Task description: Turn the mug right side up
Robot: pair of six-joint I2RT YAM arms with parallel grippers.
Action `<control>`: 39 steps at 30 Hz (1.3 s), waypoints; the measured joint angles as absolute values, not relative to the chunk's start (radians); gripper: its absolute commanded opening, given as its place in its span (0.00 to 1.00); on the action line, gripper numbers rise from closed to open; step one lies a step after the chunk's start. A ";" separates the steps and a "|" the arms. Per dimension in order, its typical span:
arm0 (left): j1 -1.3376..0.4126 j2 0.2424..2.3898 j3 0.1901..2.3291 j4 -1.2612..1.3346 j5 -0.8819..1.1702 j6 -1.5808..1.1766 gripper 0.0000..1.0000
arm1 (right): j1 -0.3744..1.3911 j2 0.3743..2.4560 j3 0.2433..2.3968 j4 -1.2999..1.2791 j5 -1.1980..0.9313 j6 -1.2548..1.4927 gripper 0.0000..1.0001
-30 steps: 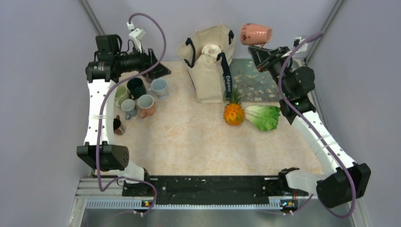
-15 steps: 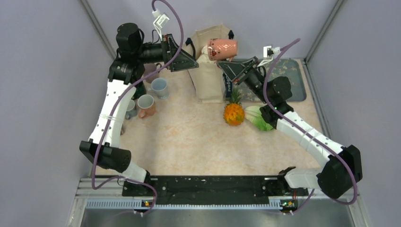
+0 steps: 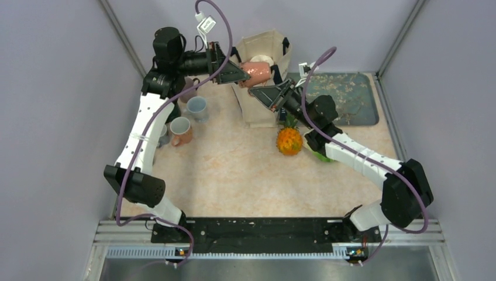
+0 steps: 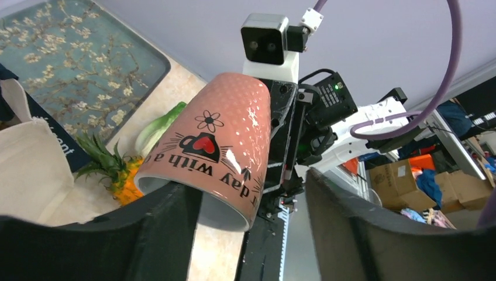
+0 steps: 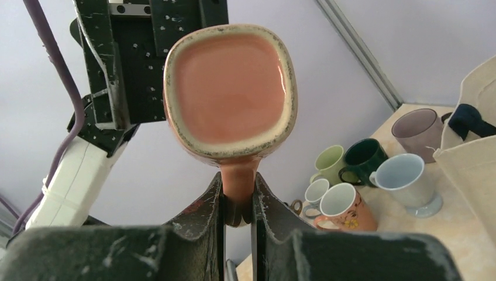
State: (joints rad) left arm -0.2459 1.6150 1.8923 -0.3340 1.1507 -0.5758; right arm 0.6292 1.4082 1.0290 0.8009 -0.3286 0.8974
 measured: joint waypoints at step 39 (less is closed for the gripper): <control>-0.291 1.606 1.404 -1.093 0.096 0.507 0.00 | 0.667 1.182 1.013 0.155 0.062 0.263 0.99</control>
State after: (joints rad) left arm -0.2909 1.6062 1.4040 -1.0931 0.0956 0.5068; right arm 0.6674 1.1816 1.0134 0.1551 0.0620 0.2626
